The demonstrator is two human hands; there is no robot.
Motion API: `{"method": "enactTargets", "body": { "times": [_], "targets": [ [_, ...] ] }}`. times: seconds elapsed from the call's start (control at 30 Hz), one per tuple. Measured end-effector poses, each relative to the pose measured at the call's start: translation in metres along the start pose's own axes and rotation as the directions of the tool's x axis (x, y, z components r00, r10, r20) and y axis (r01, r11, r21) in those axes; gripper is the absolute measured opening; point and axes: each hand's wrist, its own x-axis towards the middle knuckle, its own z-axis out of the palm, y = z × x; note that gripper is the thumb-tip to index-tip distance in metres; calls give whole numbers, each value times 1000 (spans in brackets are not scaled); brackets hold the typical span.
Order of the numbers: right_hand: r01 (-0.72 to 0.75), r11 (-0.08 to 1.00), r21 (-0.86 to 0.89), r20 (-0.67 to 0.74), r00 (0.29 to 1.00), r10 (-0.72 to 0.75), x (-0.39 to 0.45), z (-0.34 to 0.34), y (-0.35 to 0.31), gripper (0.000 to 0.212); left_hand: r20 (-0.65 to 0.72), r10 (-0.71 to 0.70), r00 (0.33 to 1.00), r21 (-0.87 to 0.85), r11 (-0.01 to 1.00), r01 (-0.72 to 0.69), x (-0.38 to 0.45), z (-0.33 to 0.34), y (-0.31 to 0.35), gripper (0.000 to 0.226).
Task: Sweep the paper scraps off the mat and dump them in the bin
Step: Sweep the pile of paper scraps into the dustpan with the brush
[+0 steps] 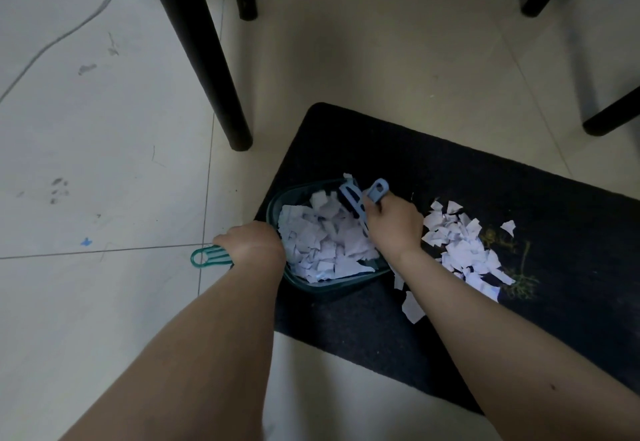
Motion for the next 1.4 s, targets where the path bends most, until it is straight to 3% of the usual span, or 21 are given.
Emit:
{"method": "enactTargets", "body": {
  "times": [0.1,0.2,0.27,0.33,0.43,0.63,0.73,0.83,0.9,1.03,1.2,1.3,1.4],
  "targets": [
    [-34,995,94,-122,991,45,0,-10,2,29,-4,-10,1000,-11,1000,10,0,2,-1,30],
    [-116,992,56,-284,950,127,11,-24,14,33,0,-5,1000,-8,1000,5,-1,1,-2,30],
    [-197,980,4,-317,929,188,15,-32,27,36,3,2,1000,-2,1000,-2,-1,0,-1,30],
    [-242,968,-67,-270,938,216,12,-32,38,37,0,4,1000,1,1000,-4,-3,-1,1,29],
    [-185,975,-121,-162,973,164,-2,-20,40,34,-17,16,1000,5,1000,-16,-8,-1,5,28],
    [-108,994,5,-75,991,108,-22,-16,40,30,-21,38,999,37,999,-38,-19,3,16,29],
    [-146,987,66,-199,967,157,-23,-36,49,31,-16,62,998,54,997,-61,-23,3,23,26],
    [-251,965,71,-386,886,259,-19,-60,67,31,-13,102,995,58,993,-101,-27,6,33,22],
    [-337,940,51,-421,846,326,-17,-71,81,30,-27,112,993,44,993,-110,-29,7,40,21],
    [-418,907,-48,-308,870,385,-14,-72,98,32,-41,121,992,45,992,-120,-32,6,50,20],
    [-275,961,11,-137,952,274,-24,-46,79,31,-39,124,992,63,991,-122,-36,4,58,25],
    [-208,975,75,-118,969,215,-30,-42,65,31,-38,124,992,71,990,-121,-38,3,58,28],
    [-200,965,170,-194,953,231,-27,-52,65,31,-40,126,991,68,990,-123,-39,3,58,28]
  ]
}}
